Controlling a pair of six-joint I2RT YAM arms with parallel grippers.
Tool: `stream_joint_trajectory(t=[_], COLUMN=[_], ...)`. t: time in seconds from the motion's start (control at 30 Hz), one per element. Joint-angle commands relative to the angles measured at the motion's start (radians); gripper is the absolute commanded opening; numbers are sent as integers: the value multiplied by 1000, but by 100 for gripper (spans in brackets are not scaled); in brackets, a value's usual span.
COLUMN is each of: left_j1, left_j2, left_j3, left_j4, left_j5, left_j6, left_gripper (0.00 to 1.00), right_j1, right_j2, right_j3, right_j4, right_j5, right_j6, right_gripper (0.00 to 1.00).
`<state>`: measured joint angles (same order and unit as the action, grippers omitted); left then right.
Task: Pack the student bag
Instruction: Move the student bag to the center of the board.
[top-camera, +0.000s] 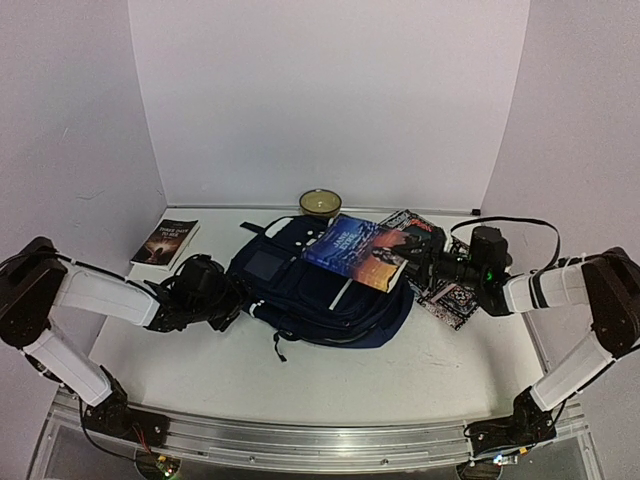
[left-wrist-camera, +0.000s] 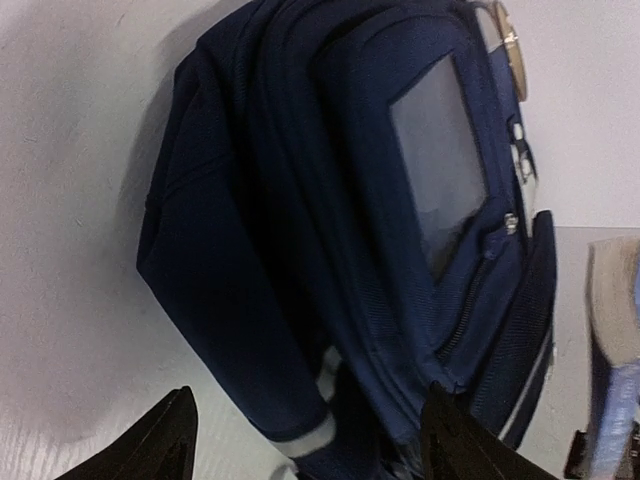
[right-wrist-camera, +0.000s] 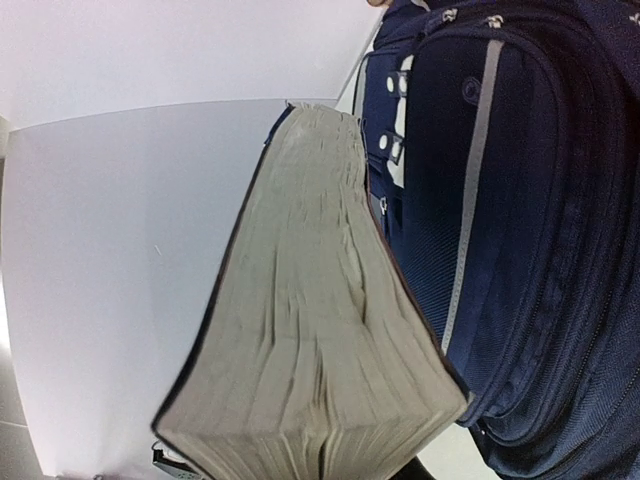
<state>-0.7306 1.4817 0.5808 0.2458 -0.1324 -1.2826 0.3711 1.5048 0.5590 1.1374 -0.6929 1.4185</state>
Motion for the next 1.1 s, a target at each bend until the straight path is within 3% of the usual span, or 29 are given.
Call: stream_joint_trajectory(t=[0.0,0.13,0.37,0.47,0.73,0.8,0.9,1.07], left_j1=[7,8,87,163,338,374,388,345], left_j2=[102,183,151,124,179,210,216,118], left_j3=[83,128,73,69,232,286,354,354], left_j4=[-24,-24,-41,-92,-224,-277,-343,-364], left_j5=[32,29,-19,-35,-89,-86,-82,-34], left_j6=[25,51,90,136,353,394,464,602], left_gripper=[74,63,11,0,1,6,26,61], right_j1=[-19,-22,-30,-30,-30,-30,-30,-36], right_j2=[-109,-128,-157,-167,-226,-254,-304,-422], right_j3=[29,14,-22,-34,-54,-57,-61,-54], right_j4=[607,600,581,567,469,411,309,-35], right_j5=[-79,-85,-94,-101,-112,-110,-107,-44], right_j6=[0,-3,-14,-27,-78,-107,-166,-340], right_gripper=[0,0,0,0,0,0,0,0])
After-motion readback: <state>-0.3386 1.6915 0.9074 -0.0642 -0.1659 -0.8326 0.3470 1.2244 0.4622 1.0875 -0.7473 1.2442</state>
